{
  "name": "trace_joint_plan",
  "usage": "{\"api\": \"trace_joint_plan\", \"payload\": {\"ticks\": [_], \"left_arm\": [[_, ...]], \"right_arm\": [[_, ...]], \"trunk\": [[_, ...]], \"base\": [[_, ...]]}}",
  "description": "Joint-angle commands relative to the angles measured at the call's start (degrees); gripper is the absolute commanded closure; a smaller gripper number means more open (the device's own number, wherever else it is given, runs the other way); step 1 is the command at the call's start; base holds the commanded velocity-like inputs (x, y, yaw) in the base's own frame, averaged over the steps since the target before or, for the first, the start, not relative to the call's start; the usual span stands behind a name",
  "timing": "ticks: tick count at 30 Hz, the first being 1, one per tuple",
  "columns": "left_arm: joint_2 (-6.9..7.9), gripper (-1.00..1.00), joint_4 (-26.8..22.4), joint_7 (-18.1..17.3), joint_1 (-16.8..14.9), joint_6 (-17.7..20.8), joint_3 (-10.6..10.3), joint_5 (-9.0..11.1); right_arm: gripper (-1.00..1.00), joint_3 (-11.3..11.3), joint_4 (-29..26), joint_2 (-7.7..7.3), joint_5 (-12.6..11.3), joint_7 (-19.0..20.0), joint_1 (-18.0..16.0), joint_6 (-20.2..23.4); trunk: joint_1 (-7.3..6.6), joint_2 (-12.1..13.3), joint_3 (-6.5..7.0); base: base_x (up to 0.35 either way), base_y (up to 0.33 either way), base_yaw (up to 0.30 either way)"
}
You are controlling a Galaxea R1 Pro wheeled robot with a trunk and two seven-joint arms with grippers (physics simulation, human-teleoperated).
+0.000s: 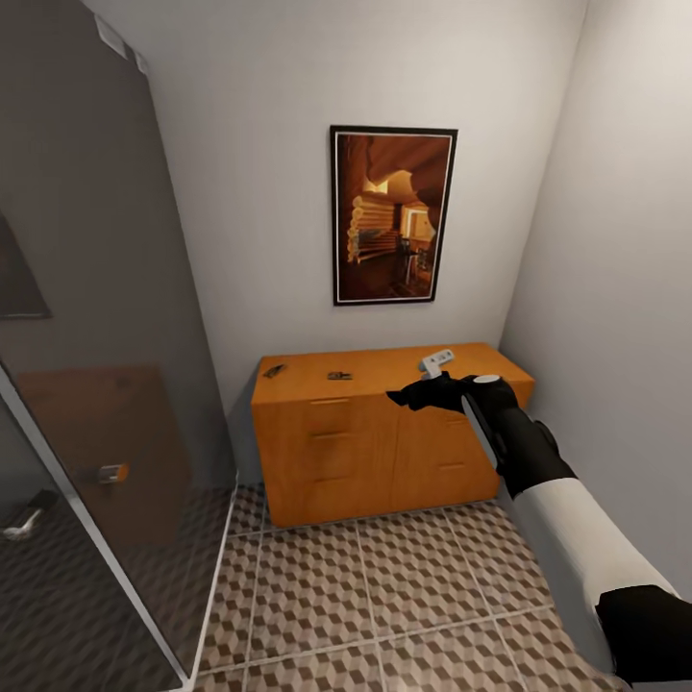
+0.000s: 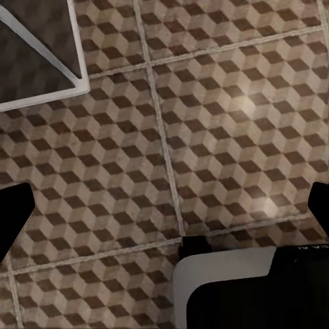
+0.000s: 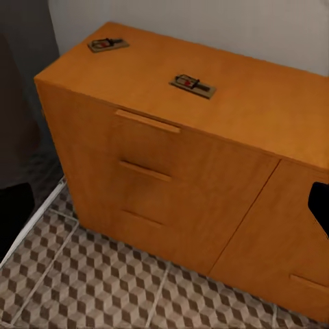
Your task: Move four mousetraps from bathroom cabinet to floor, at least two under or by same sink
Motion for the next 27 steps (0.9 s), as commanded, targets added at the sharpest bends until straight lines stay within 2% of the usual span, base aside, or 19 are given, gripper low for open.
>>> {"api": "trace_joint_plan", "payload": {"ticks": [1, 10, 15, 23, 27], "left_arm": [[-0.02, -1.00, 0.0, 0.0, 0.0, 0.0, 0.0, 0.0], [0.03, -1.00, 0.0, 0.0, 0.1, 0.0, 0.0, 0.0], [0.02, -1.00, 0.0, 0.0, 0.2, 0.0, 0.0, 0.0], [-0.02, -1.00, 0.0, 0.0, 0.2, 0.0, 0.0, 0.0], [-0.04, -1.00, 0.0, 0.0, 0.2, 0.0, 0.0, 0.0]], "right_arm": [[-1.00, 0.2, 0.0, 0.00, 0.0, 0.0, 0.0, -0.1], [-1.00, 3.1, 0.0, -0.01, -0.1, 0.2, 0.0, -0.6], [-1.00, 3.3, 0.2, 0.01, -0.1, 0.6, 0.0, -1.0], [-1.00, 3.4, 0.3, -0.15, -0.1, 4.3, 0.0, -1.1], [-1.00, 3.4, 0.4, -0.11, -0.1, 4.8, 0.0, -1.1]], "trunk": [[0.00, 0.0, 0.00], [0.00, 0.0, 0.00], [0.00, 0.0, 0.00], [0.00, 0.0, 0.00], [0.00, 0.0, 0.00]], "base": [[0.331, 0.005, 0.000], [0.331, 0.052, 0.000], [0.331, 0.072, 0.000], [0.332, 0.049, 0.000], [0.332, 0.005, 0.000]]}}
